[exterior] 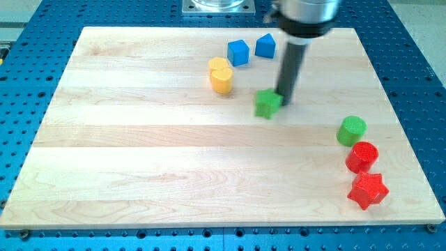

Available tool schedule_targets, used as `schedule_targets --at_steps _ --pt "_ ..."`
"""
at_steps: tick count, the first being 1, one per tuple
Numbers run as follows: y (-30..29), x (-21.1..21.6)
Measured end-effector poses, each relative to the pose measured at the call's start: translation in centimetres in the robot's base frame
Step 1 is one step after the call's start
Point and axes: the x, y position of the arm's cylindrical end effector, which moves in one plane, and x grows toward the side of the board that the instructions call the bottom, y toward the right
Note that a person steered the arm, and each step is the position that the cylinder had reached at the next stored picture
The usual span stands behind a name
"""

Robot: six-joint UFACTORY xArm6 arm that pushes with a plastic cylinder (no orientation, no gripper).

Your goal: Move the green circle to the right of the green star

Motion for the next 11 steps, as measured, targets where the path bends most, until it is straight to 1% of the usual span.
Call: schedule_targets --at_steps 1,2,3,4,5,6,7,8,9,10,11 --pt "4.6 0.2" --pt "17.2 2.2" --pt "22.9 7.0" --pt "17.6 11.4" --pt "12.8 8.6" --pt "7.9 7.2" --pt "10.5 6.4" --pt "8.5 5.7" --pt "2.8 5.6" --pt "7.7 5.6" --pt "15.5 5.4"
